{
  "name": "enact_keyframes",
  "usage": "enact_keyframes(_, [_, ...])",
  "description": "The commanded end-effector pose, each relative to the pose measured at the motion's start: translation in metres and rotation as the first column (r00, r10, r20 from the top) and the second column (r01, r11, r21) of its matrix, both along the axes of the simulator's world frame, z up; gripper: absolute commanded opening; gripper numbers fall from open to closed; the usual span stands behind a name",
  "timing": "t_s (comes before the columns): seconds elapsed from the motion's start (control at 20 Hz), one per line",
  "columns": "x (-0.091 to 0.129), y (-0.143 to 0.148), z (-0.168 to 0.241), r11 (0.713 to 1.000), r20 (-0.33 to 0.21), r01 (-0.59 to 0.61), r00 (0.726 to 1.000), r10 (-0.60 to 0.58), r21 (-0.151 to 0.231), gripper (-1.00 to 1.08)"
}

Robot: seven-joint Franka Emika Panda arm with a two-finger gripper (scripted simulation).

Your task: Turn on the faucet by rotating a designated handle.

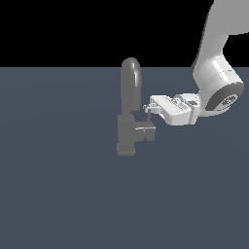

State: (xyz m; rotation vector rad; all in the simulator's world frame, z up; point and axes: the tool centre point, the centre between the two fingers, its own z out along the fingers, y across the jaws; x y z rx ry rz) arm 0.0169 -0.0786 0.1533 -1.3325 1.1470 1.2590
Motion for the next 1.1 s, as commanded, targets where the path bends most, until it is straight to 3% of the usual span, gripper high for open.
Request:
enact_keyframes(0.0, [0.0, 0.001, -0.007, 1.0, -0.019, 0.018, 1.0, -0.018, 0.018, -1.0])
enact_keyframes(0.4, [0.0, 0.002, -0.011, 0.999, -0.028, 0.027, 0.999, -0.026, 0.026, -1.0])
enact_keyframes(1.05, [-0.036, 0.0, -0.002, 0.999, -0.028, 0.027, 0.999, -0.026, 0.026, -1.0])
